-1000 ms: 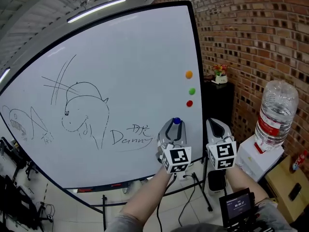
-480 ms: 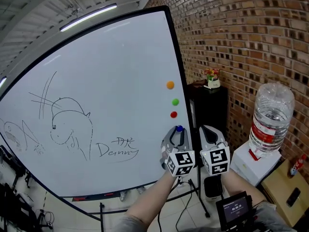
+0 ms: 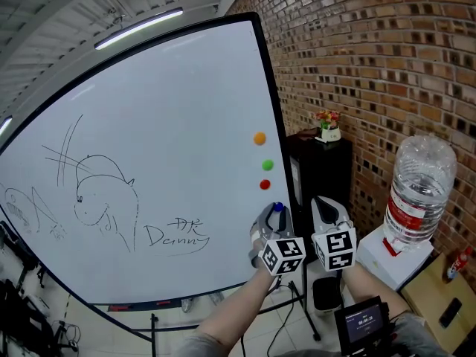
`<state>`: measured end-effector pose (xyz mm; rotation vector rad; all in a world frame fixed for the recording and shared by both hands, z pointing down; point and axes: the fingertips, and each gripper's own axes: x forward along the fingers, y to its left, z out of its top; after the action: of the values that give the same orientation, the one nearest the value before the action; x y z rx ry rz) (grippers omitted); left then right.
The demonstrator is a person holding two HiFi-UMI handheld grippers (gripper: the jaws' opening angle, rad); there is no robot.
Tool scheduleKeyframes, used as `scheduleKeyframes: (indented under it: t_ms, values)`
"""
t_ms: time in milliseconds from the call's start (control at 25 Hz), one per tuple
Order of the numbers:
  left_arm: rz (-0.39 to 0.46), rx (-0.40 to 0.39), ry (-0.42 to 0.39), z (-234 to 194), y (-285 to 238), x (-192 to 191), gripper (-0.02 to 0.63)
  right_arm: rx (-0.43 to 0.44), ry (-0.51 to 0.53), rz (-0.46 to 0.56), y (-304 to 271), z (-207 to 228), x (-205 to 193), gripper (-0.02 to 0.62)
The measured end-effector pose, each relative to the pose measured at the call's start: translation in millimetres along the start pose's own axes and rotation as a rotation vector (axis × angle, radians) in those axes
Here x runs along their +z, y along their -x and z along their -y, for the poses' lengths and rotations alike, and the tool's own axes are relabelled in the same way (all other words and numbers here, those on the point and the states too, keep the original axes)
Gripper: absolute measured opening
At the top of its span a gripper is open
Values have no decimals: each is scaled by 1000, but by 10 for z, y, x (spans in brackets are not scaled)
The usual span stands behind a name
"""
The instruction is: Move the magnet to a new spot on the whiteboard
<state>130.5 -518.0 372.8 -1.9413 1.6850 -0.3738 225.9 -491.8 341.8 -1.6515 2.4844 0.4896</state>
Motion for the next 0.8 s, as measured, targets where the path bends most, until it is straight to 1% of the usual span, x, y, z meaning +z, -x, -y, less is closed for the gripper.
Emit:
scheduleKeyframes:
  t_ms: [280,520,800]
  values:
    - [-55,32,-27,9,-66,-102,121,6,3,-2,-1,7,-17,6]
    - [-57,60,-53,13,-102,-158,123,6,10,-5,-17,-8,-20,6]
    - [-52,99,-50,11,-123,-153,124,2,14,-2,-32,20,-17,6]
